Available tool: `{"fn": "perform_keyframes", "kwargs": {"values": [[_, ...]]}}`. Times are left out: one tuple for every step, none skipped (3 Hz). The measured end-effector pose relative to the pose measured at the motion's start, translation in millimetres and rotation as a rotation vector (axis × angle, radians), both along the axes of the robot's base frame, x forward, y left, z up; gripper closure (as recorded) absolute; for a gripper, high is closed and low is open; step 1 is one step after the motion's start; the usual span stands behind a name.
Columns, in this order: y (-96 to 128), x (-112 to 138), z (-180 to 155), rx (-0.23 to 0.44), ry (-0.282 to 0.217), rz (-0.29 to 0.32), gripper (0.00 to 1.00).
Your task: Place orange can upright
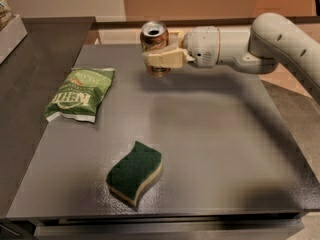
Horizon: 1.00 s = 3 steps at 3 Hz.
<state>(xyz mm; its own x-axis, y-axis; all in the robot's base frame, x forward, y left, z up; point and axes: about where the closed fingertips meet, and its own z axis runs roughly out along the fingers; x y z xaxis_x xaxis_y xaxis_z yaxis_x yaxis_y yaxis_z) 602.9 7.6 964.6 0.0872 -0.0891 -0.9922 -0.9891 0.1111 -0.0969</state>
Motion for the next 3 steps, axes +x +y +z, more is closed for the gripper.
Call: {"fn": "perform_keyframes", "kwargs": {"values": [[7, -8, -15, 0.005, 0.052, 0.04, 1.0], [16, -14, -28, 0.009, 0.09, 0.071, 1.0], [26, -21, -39, 0.001, 0.119, 0.103, 1.0]]}}
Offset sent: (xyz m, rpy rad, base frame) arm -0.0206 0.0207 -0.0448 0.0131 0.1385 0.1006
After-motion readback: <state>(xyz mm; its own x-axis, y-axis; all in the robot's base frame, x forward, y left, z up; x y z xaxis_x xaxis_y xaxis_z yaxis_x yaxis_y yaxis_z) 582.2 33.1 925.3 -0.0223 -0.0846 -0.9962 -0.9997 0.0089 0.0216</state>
